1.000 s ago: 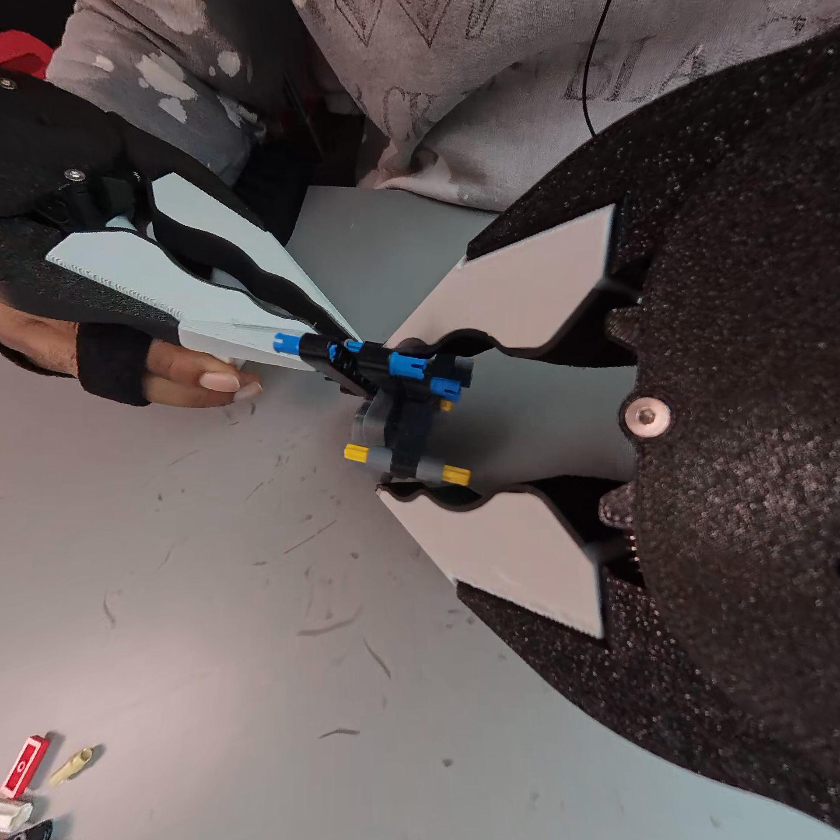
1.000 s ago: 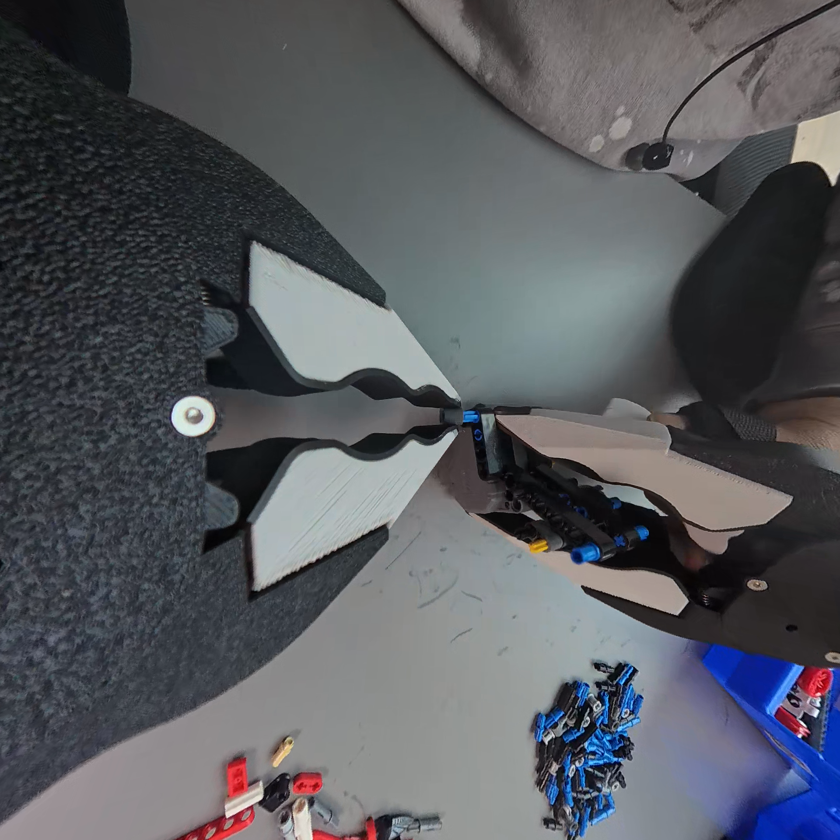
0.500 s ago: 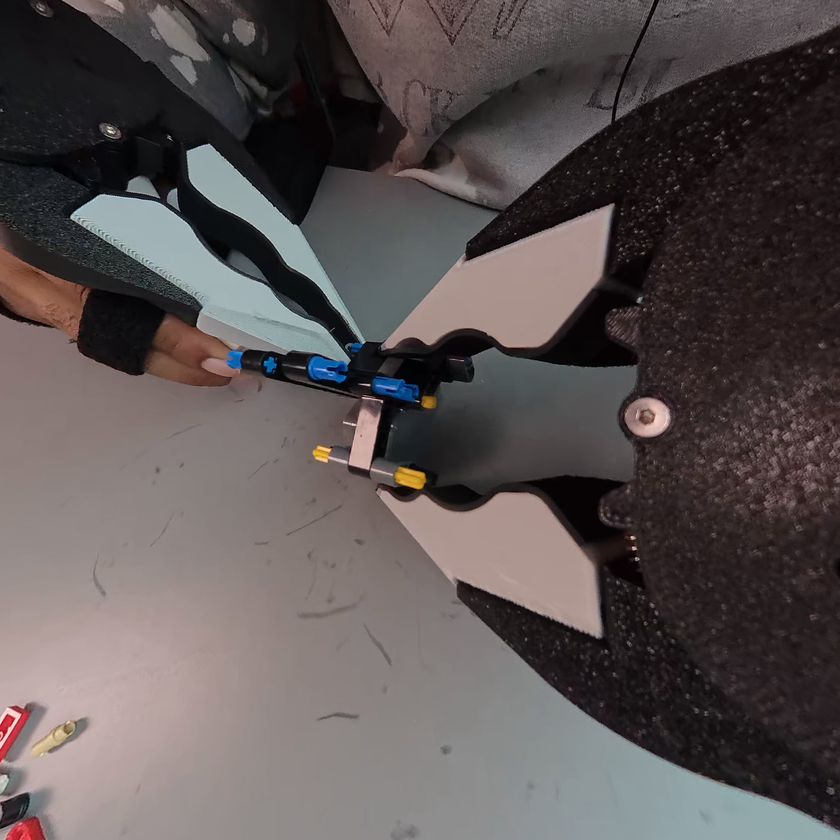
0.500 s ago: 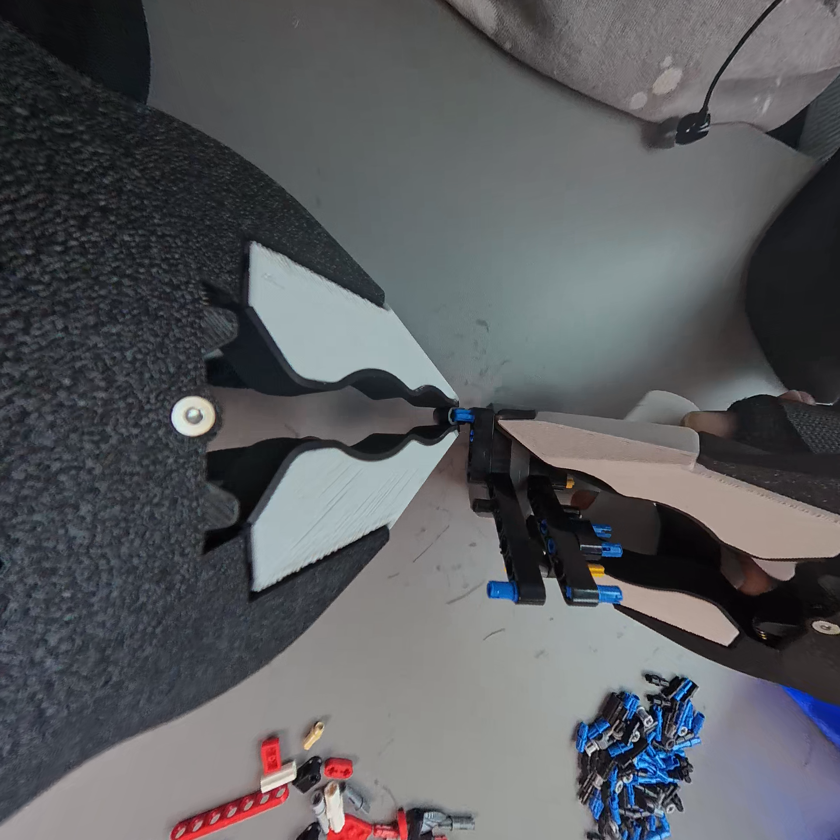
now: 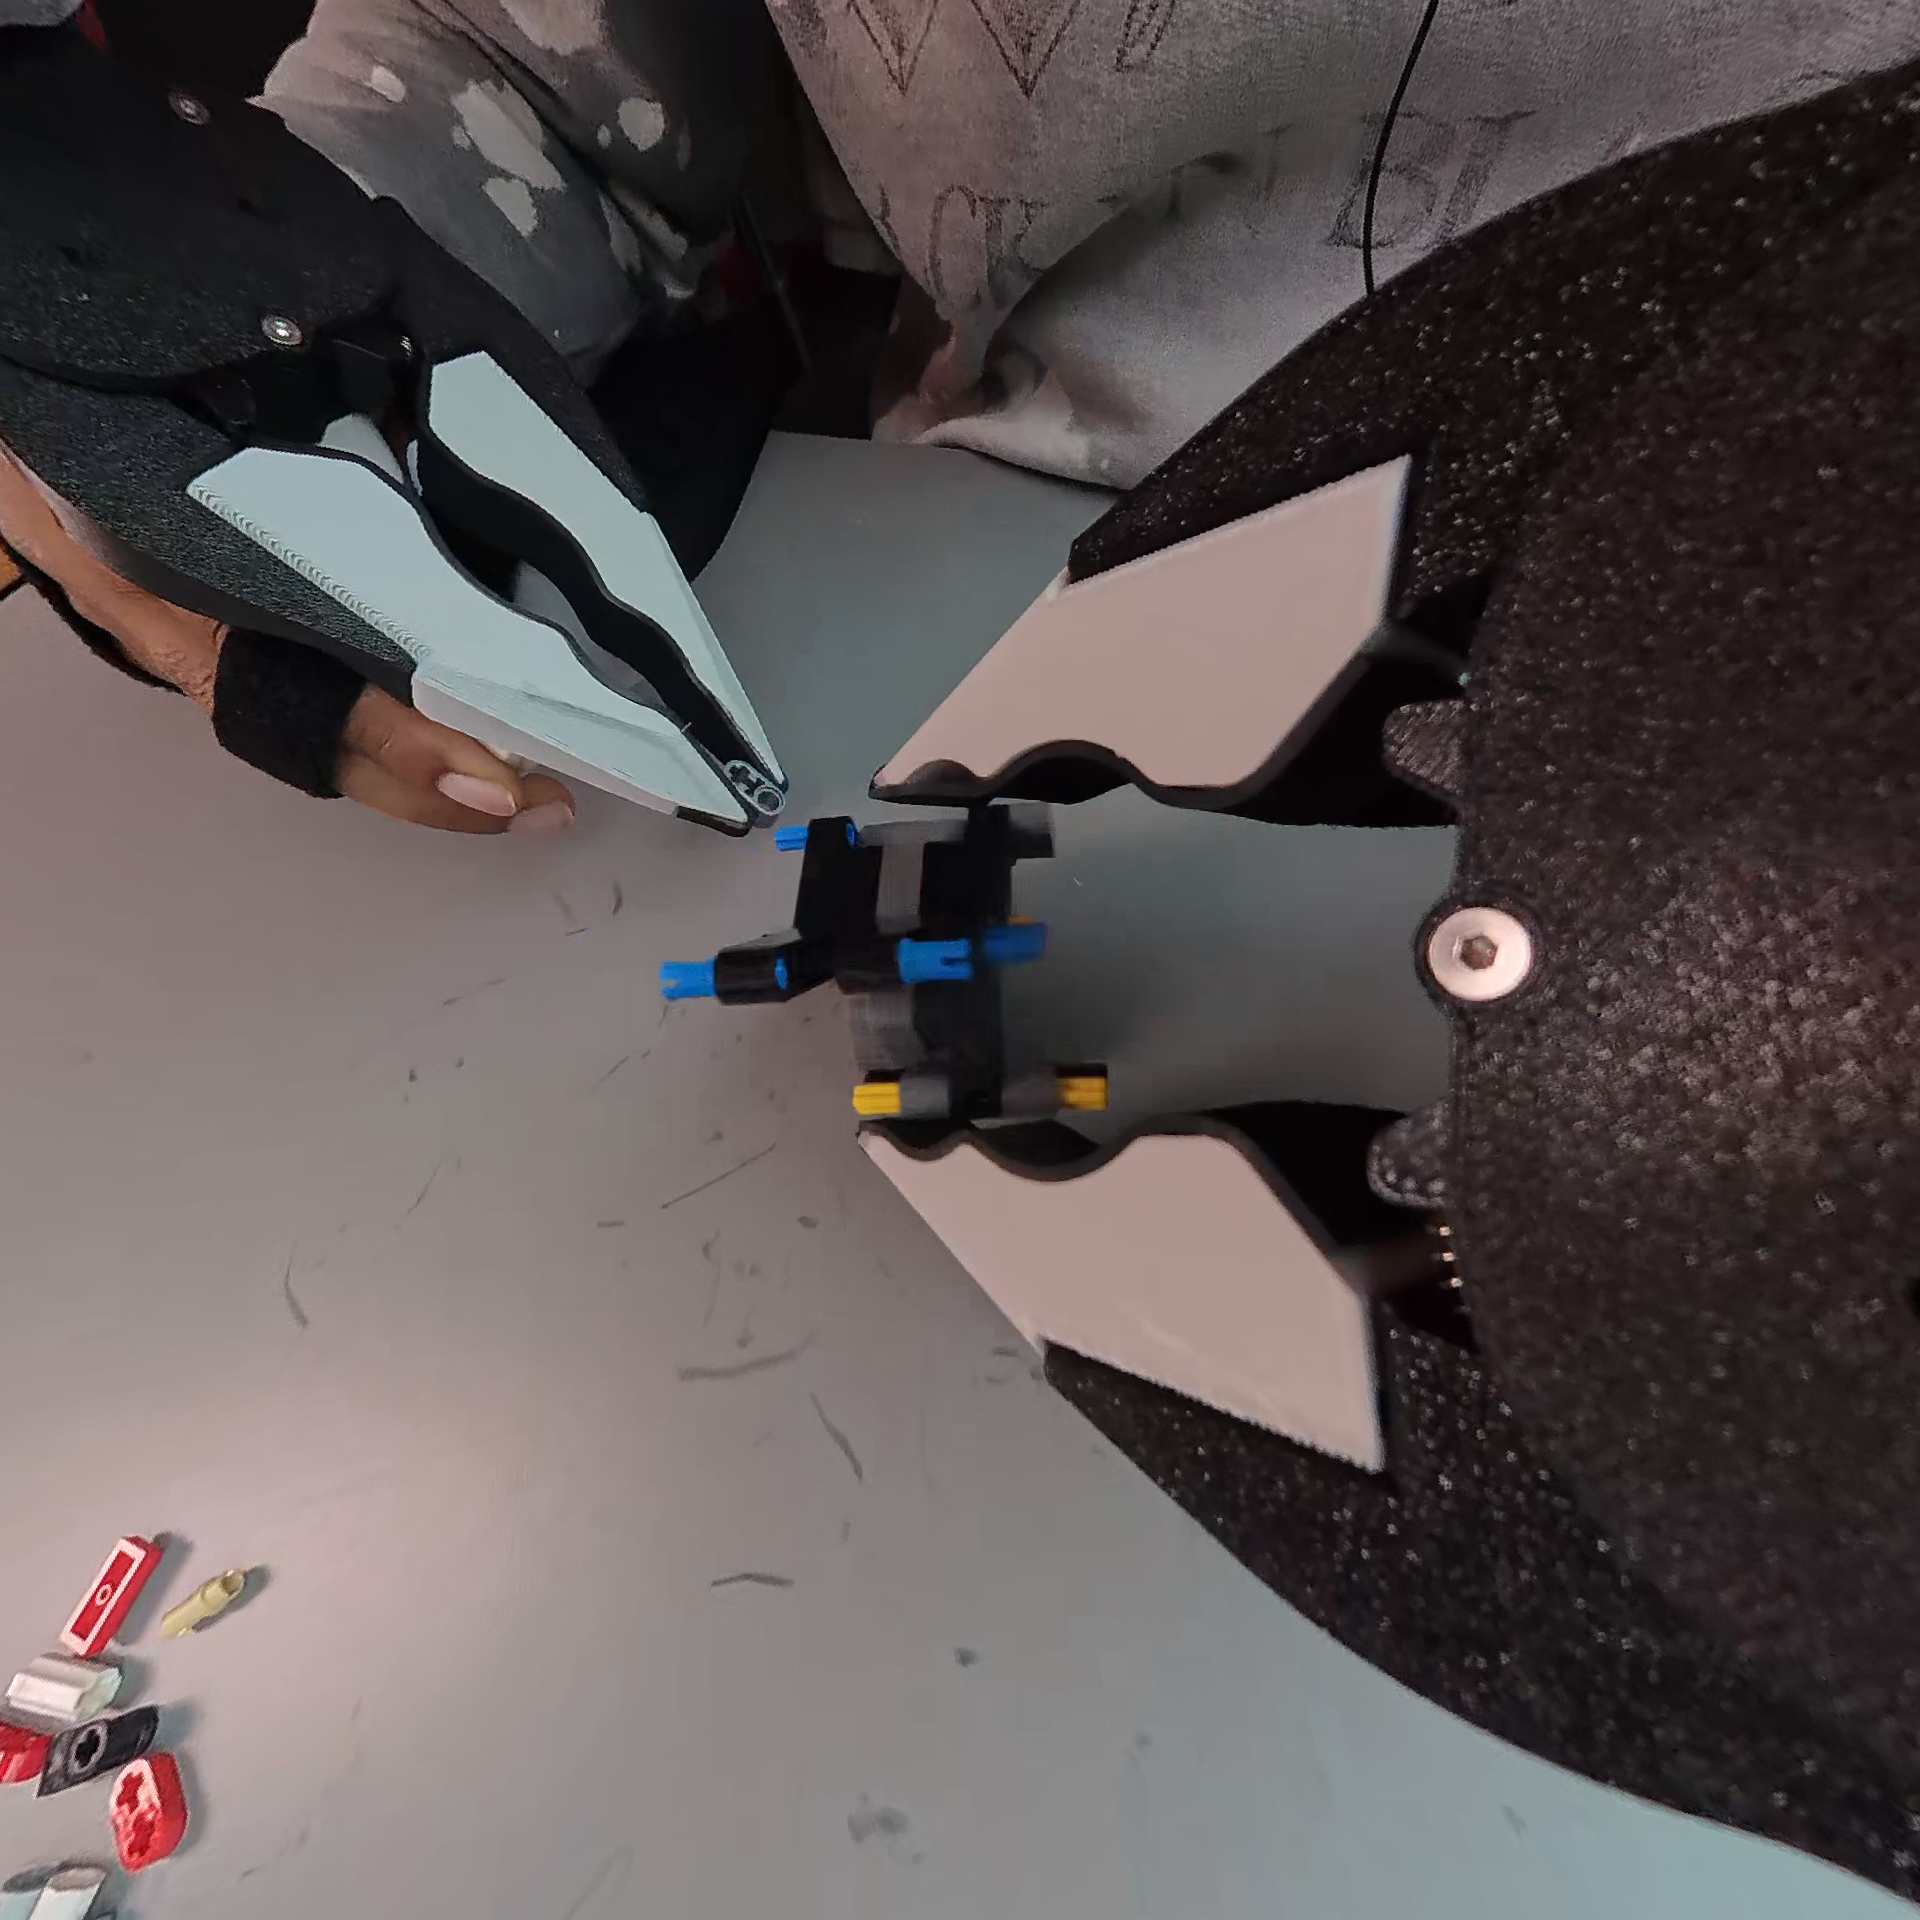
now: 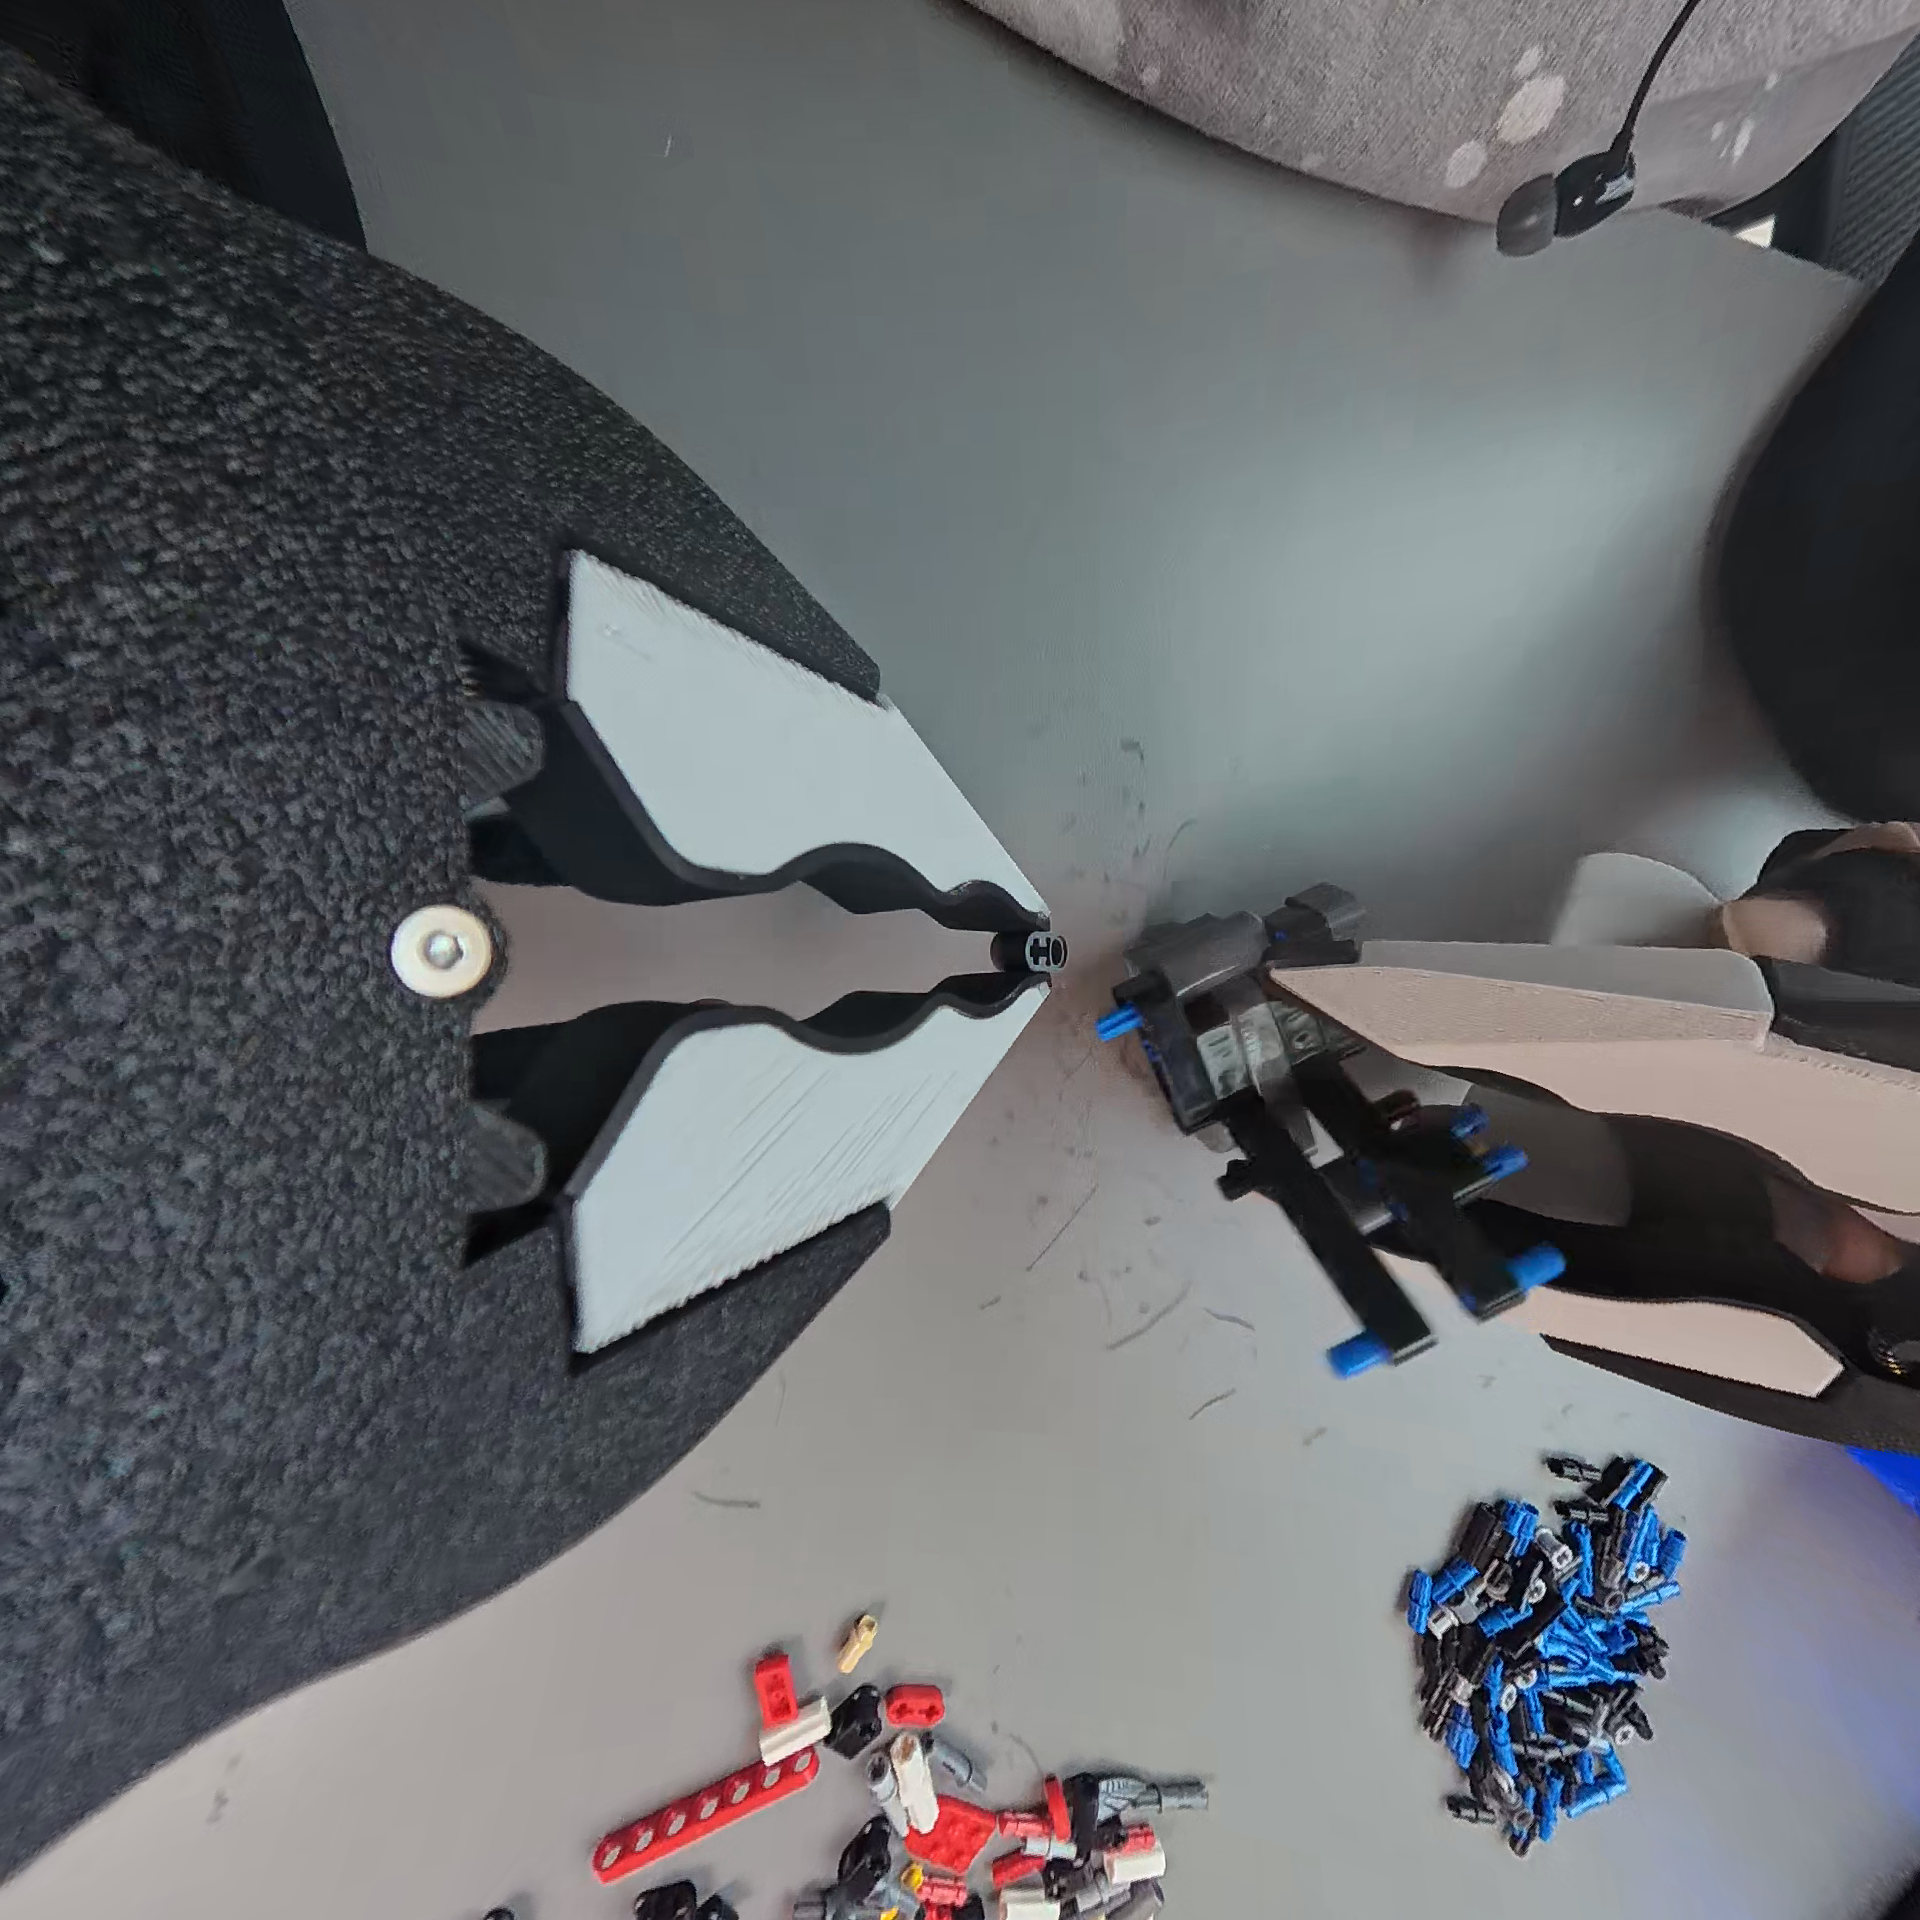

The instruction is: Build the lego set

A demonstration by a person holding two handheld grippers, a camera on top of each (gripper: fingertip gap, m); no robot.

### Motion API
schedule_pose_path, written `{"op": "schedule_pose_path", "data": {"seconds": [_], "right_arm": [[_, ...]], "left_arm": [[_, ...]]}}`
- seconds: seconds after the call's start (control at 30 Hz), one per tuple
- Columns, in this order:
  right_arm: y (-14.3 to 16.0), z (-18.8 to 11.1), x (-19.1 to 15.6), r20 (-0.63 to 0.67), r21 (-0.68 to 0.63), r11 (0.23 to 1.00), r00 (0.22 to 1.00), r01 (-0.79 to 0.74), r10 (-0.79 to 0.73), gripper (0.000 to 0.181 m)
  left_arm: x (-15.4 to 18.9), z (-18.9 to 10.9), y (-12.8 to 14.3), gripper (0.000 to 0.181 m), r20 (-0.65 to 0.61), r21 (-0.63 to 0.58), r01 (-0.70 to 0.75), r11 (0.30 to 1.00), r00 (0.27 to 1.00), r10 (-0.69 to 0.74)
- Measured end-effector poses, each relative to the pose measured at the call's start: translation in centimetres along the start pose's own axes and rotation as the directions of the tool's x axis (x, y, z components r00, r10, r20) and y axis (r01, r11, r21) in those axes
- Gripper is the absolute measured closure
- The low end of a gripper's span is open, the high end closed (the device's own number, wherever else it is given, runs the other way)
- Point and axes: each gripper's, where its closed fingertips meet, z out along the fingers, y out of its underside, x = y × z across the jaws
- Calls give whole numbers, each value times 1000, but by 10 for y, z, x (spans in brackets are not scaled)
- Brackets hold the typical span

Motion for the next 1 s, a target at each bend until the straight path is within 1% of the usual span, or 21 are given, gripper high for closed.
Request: {"op": "schedule_pose_path", "data": {"seconds": [0.03, 0.1, 0.17, 0.27, 0.33, 0.37, 0.43, 0.5, 0.57, 0.63, 0.7, 0.83, 0.9, 0.93, 1.0], "right_arm": [[0, -1, 0, -7, 2, 1000, 1000, -2, 2, 174], [-2, -6, 0, -26, 14, 1000, 1000, -7, 8, 174], [-8, -14, 1, -44, 57, 998, 999, -23, 25, 174], [-23, -29, 3, -72, 164, 985, 995, -53, 66, 174], [-32, -37, 1, -72, 219, 973, 994, -66, 84, 174], [-38, -40, -2, -65, 251, 966, 994, -69, 88, 174], [-53, -44, -8, -37, 326, 942, 995, -79, 96, 174], [-67, -46, -11, -8, 397, 913, 995, -92, 104, 174], [-79, -48, -16, 36, 451, 886, 994, -109, 104, 174], [-87, -49, -20, 69, 481, 868, 992, -125, 105, 174], [-90, -48, -25, 91, 489, 862, 991, -133, 102, 174], [-90, -48, -29, 108, 488, 860, 988, -148, 110, 174], [-90, -49, -32, 131, 486, 858, 985, -165, 116, 174], [-88, -48, -32, 123, 477, 865, 986, -158, 112, 174], [-88, -47, -35, 115, 467, 874, 989, -135, 91, 174]], "left_arm": [[0, -2, 0, 121, 2, -1, -8, 1000, 1000, 8], [0, -9, -2, 121, 14, 2, -29, 1000, 999, 29], [-2, -22, -5, 121, 39, 21, -52, 998, 998, 51], [-5, -50, -19, 124, 133, 116, -108, 987, 987, 93], [8, -67, -29, 131, 181, 175, -200, 964, 969, 168], [20, -69, -30, 135, 181, 186, -240, 953, 961, 207], [45, -63, -27, 144, 149, 195, -304, 933, 949, 278], [64, -49, -22, 152, 121, 204, -349, 915, 936, 330], [78, -38, -21, 159, 88, 234, -374, 897, 927, 363], [88, -34, -22, 161, 71, 261, -385, 885, 922, 380], [96, -33, -25, 165, 67, 279, -407, 870, 912, 406], [103, -33, -25, 174, 65, 277, -438, 855, 897, 438], [107, -32, -23, 176, 28, 282, -419, 863, 903, 429], [106, -31, -22, 176, 14, 283, -403, 871, 909, 416], [108, -30, -19, 176, -54, 292, -343, 893, 926, 374]]}}
